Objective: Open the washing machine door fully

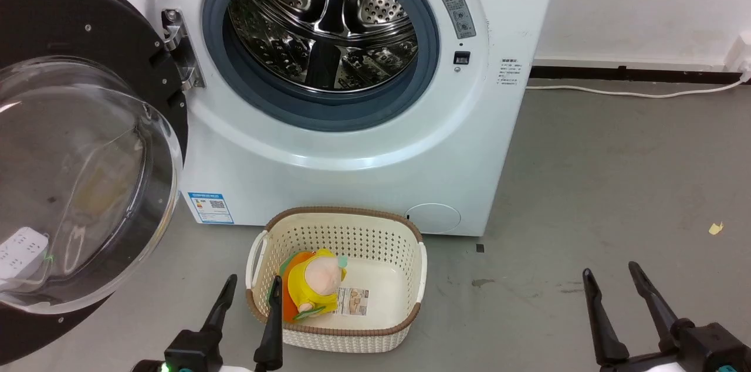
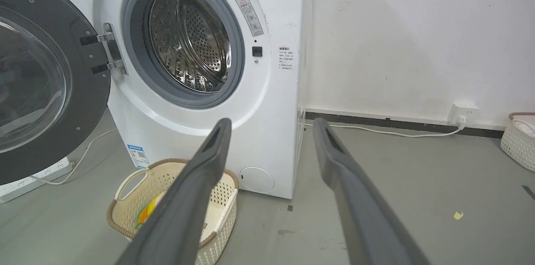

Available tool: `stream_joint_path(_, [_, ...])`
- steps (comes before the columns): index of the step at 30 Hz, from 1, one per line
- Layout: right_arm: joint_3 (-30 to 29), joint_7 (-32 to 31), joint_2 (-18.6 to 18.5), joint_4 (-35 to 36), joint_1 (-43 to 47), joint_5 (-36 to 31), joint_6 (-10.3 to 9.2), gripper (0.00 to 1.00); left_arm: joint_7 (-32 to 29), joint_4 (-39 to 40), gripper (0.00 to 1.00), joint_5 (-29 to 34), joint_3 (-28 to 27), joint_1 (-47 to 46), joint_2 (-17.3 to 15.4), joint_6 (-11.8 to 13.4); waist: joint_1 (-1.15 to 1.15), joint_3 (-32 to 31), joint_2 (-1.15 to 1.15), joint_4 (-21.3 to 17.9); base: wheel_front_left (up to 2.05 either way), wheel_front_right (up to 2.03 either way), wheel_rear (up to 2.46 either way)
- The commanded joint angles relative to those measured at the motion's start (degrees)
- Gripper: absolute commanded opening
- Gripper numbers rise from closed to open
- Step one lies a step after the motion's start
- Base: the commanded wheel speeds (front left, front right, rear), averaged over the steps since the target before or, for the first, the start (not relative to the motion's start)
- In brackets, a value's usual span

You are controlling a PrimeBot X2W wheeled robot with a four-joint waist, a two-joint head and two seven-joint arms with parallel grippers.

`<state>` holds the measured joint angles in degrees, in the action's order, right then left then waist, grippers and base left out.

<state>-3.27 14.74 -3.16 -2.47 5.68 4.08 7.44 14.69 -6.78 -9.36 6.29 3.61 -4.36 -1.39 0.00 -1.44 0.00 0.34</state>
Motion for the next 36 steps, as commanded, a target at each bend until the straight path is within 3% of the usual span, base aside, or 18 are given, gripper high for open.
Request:
stream_joint_path(1, [-0.1, 0.3, 0.3, -0.3, 0.5, -0.1, 0.05, 1.0, 0.3, -0.4, 1.0, 0.4, -0.1, 0.3, 0.1, -0.1, 0.0, 0.0, 0.0, -0.1, 0.0, 0.0, 0.0])
stream_joint_path(16, [-0.2, 0.3, 0.3, -1.3, -0.3, 0.4, 0.05, 1.0, 0.3, -2.0, 1.0, -0.4, -0.9, -0.9, 0.8, -0.1, 0.0, -0.3, 0.0, -0.6, 0.0, 0.0, 0.0])
stream_joint_path(17, [-0.2, 0.0, 0.0, -1.1, -0.1, 0.0, 0.0, 0.0, 0.0, -2.0, 0.0, -0.4, -0.9, -0.4, 0.5, 0.1, 0.0, -0.3, 0.0, -0.7, 0.0, 0.0, 0.0])
stream_joint_path(36, [0.3, -1.7, 0.0, -0.7, -0.7, -0.5, 0.0, 0.0, -1.7, -1.0, 0.0, 0.8, -1.6, -0.7, 0.6, 0.3, 0.0, -0.1, 0.0, -0.6, 0.0, 0.0, 0.0])
